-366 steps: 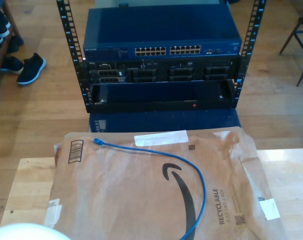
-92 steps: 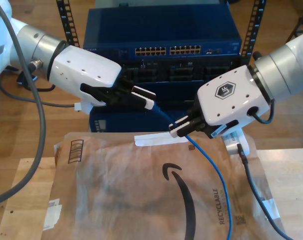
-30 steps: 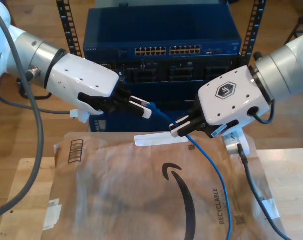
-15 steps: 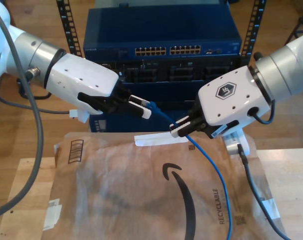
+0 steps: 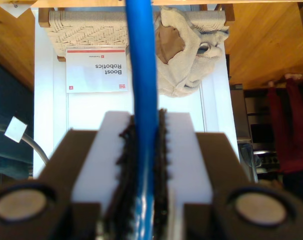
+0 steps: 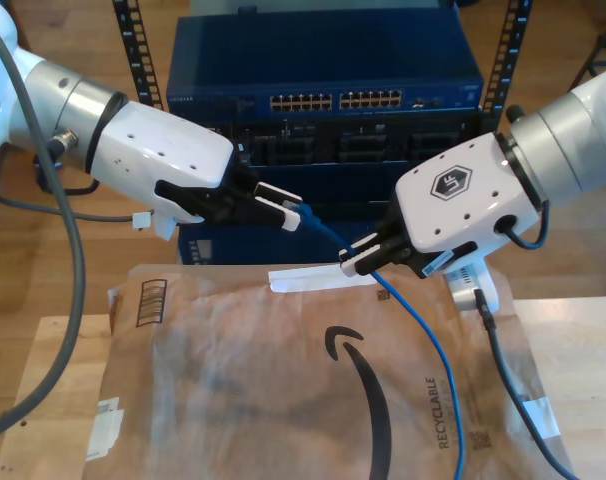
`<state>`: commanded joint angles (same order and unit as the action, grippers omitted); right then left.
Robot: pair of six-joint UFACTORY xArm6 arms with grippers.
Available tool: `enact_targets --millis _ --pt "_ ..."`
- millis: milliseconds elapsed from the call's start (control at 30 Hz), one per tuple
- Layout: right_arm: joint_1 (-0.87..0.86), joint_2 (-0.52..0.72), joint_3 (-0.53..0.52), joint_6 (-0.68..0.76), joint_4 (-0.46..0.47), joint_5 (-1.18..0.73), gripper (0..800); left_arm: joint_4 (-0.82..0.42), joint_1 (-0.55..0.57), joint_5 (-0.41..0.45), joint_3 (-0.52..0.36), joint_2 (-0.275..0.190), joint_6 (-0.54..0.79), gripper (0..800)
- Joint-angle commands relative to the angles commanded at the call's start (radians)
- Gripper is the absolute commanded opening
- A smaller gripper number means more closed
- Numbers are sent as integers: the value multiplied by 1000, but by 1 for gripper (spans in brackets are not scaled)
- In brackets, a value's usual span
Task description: Grab the cable and plug it in
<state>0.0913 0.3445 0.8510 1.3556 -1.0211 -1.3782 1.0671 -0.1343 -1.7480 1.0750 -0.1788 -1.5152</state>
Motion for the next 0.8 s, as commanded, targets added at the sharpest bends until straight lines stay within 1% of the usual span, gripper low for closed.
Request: enact_targets --millis 300,400,600,633,700,733,767,800 --pt "0 0 0 0 0 0 10 0 0 0 -2 -8 9 217" --pt "-2 -12 2 0 0 0 10 0 0 0 -5 -12 17 200" --pt "-2 -12 2 0 0 0 10 -2 2 5 -21 -26 40 120" --pt "0 -12 2 2 0 0 10 -3 2 6 -21 -26 41 82" --pt "-2 -12 2 2 0 0 11 -3 2 6 -23 -26 41 69" --pt "-2 -12 2 0 0 0 13 -3 2 6 -23 -26 41 47" --pt "0 -12 2 0 0 0 24 -3 2 6 -25 -26 41 41" --pt "0 -12 2 -2 0 -2 80 -3 2 8 -28 -26 41 33"
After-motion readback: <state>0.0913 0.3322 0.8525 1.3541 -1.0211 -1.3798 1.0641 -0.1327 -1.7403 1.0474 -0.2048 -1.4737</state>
